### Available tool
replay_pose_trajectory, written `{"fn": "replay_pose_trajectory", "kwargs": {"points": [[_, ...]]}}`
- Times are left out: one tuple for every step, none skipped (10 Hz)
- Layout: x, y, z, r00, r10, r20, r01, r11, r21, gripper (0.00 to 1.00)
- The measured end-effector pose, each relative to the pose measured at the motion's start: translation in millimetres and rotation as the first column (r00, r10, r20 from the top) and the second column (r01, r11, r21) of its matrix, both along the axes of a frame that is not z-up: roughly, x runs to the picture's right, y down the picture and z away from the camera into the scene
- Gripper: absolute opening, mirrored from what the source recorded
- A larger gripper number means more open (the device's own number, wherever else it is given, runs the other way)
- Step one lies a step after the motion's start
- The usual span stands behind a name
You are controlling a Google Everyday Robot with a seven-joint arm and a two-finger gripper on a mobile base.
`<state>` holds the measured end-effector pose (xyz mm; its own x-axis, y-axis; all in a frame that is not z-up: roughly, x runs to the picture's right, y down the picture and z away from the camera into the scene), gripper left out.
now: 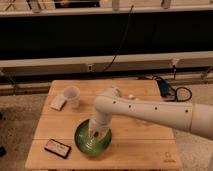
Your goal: Place the pepper in the ceramic bowl
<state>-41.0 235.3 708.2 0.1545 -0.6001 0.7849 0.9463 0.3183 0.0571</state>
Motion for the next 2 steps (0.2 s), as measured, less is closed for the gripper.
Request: {"fn": "replay_pose_trajectory", "kwargs": {"points": [[4.9,-2.1,0.1,1.0,-0.005,0.0,0.005,0.9999,0.01,0.8],[3.3,-3.4,0.2,1.0,-0.014,0.001,0.014,0.9998,0.015,0.8]]}}
